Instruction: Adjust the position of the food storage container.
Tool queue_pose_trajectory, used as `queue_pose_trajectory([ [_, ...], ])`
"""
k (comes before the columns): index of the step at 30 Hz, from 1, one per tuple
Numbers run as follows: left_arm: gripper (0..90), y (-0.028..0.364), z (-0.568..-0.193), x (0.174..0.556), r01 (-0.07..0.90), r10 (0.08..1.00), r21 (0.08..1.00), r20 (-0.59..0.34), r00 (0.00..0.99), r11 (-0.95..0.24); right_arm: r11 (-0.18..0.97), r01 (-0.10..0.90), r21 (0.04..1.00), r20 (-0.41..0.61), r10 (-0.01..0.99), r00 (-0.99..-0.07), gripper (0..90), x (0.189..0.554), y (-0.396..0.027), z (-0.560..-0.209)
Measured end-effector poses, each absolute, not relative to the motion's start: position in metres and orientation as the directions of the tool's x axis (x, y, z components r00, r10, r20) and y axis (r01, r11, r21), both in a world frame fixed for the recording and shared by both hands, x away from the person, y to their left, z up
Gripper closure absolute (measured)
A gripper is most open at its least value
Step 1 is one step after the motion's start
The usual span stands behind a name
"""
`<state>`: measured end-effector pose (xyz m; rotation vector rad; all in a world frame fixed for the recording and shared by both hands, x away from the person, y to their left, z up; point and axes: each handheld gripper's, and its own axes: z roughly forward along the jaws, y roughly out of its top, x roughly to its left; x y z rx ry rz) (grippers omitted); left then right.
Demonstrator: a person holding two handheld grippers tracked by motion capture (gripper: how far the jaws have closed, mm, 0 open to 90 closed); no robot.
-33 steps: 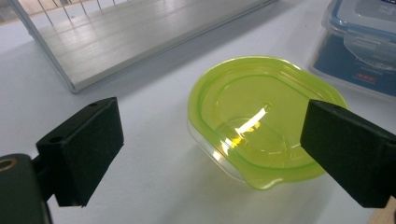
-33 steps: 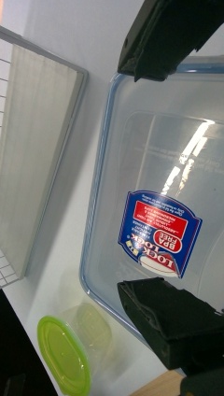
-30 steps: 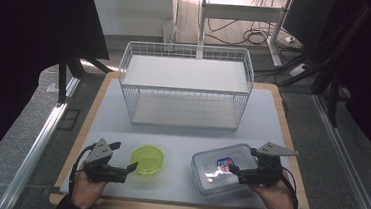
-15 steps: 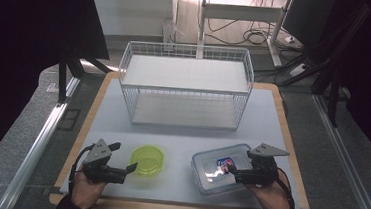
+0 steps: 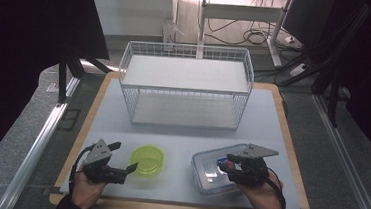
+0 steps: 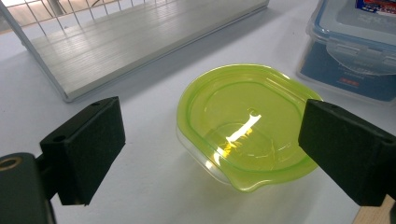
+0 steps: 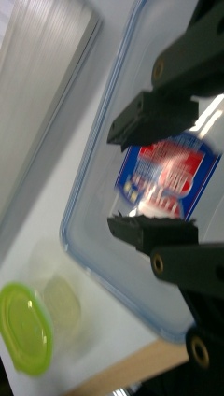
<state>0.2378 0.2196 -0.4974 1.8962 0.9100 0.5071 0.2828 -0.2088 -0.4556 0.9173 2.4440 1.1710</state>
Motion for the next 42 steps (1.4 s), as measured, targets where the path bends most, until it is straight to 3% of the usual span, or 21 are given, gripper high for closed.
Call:
queue_pose_trajectory([
  [2, 7.4, 0.219, -0.498, 0.238, 0.382, 0.767, 0.879, -0.029, 0.641, -0.286, 0.505, 0.414, 0.758, 0.010, 0.625, -0.781, 70.5, 0.281, -0.200, -0.456],
  [3, 7.6, 0.219, -0.498, 0.238, 0.382, 0.765, 0.878, -0.029, 0.643, -0.288, 0.529, 0.406, 0.745, 0.004, 0.605, -0.796, 81.4, 0.280, -0.193, -0.457],
  [5, 7.9, 0.219, -0.497, 0.238, 0.378, 0.761, 0.879, -0.027, 0.648, -0.291, 0.537, 0.390, 0.748, 0.012, 0.577, -0.817, 90.0, 0.278, -0.185, -0.458],
  [20, 8.1, 0.219, -0.497, 0.238, 0.373, 0.753, 0.878, -0.023, 0.658, -0.299, 0.610, 0.343, 0.715, 0.051, 0.443, -0.895, 90.0, 0.258, -0.136, -0.473],
  [42, 8.1, 0.217, -0.499, 0.238, 0.374, 0.748, 0.873, -0.016, 0.664, -0.313, 0.594, 0.390, 0.703, 0.040, 0.515, -0.857, 90.0, 0.269, -0.147, -0.474],
])
